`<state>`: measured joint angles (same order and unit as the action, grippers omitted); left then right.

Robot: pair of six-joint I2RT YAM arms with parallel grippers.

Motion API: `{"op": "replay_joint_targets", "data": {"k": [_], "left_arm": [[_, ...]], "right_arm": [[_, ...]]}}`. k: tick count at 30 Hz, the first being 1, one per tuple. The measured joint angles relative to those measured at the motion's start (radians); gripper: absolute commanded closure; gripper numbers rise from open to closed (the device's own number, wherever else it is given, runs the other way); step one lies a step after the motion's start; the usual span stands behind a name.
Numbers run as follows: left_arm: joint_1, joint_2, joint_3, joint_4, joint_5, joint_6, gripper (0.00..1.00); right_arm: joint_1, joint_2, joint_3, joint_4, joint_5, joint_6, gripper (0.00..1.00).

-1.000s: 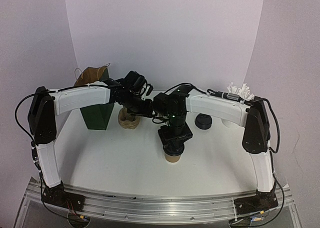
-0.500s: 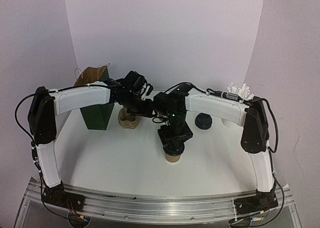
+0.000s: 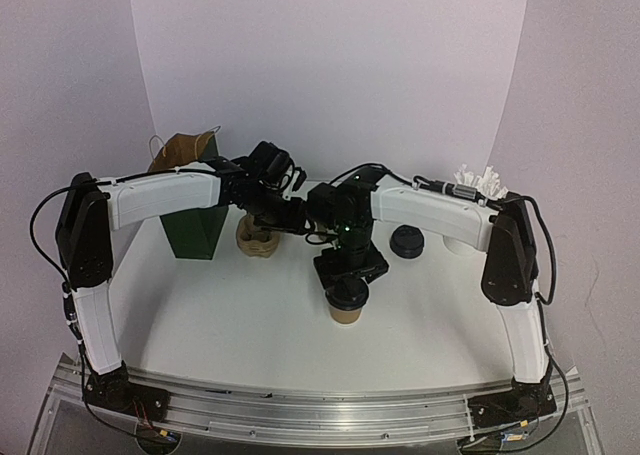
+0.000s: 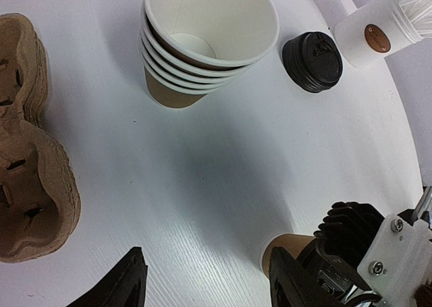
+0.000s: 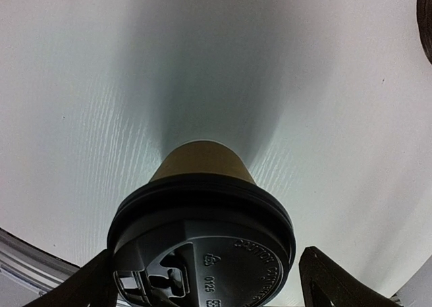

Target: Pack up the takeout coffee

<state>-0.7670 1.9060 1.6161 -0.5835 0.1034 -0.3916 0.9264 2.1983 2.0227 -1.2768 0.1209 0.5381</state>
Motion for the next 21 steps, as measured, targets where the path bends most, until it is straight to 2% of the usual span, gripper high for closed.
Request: {"op": "replay_joint_targets", "data": {"k": [21], "left_arm": [[0.000, 0.000, 0.000, 0.000, 0.001, -0.001, 0.39]], "right_arm": [[-0.016, 0.001, 0.010, -0.004, 0.047, -0.018, 0.02]]}}
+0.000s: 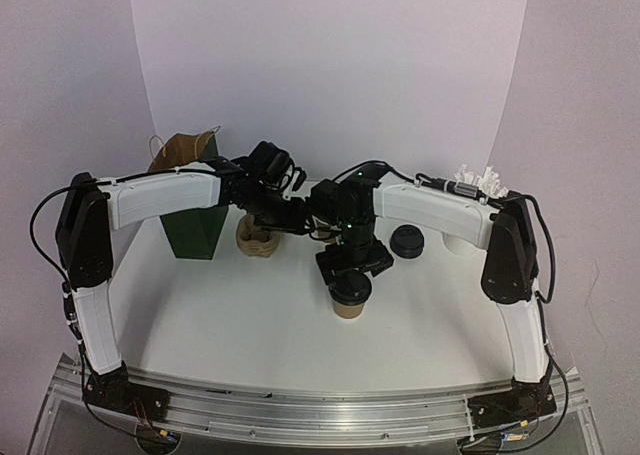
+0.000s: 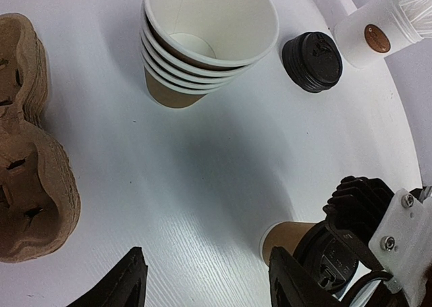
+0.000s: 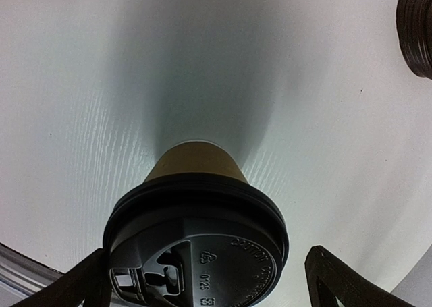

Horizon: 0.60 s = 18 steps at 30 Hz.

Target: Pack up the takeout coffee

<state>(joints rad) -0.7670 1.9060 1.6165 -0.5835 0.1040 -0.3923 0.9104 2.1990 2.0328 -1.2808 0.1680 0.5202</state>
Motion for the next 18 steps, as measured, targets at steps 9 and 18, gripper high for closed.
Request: {"op": "replay_joint_targets", "data": {"k": [9, 18], "left_arm": [[0.000, 0.000, 0.000, 0.000, 0.000, -0.001, 0.39], [0.000, 0.000, 0.000, 0.000, -0.001, -0.001, 0.39]], "right_arm": [[0.000, 0.004, 0.005, 0.000, -0.003, -0.022, 0.02], [0.000, 0.023, 0.041, -0.001, -0.006, -0.029, 0.02]]}}
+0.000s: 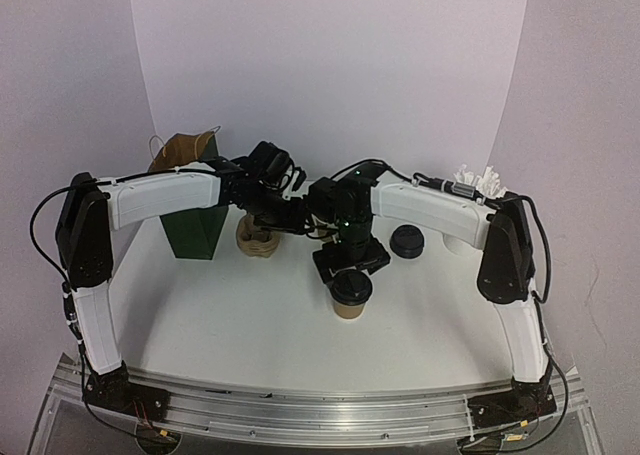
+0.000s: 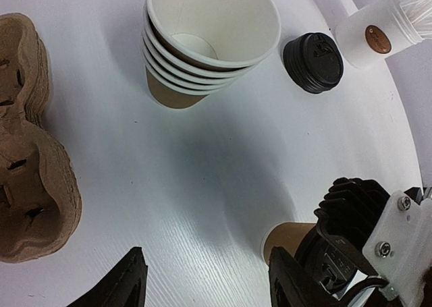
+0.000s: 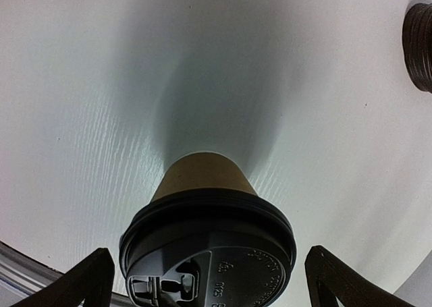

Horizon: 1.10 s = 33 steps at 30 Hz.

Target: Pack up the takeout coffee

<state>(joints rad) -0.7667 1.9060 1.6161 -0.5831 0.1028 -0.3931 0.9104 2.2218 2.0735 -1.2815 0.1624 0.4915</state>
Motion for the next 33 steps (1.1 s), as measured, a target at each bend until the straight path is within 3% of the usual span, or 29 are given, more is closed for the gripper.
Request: {"op": "replay_joint_targets", "data": {"k": [33], "left_arm": [[0.000, 0.000, 0.000, 0.000, 0.000, 0.000, 0.39]], "right_arm": [[-0.018, 0.002, -0.008, 0.004, -0.078, -0.241, 0.02]]}}
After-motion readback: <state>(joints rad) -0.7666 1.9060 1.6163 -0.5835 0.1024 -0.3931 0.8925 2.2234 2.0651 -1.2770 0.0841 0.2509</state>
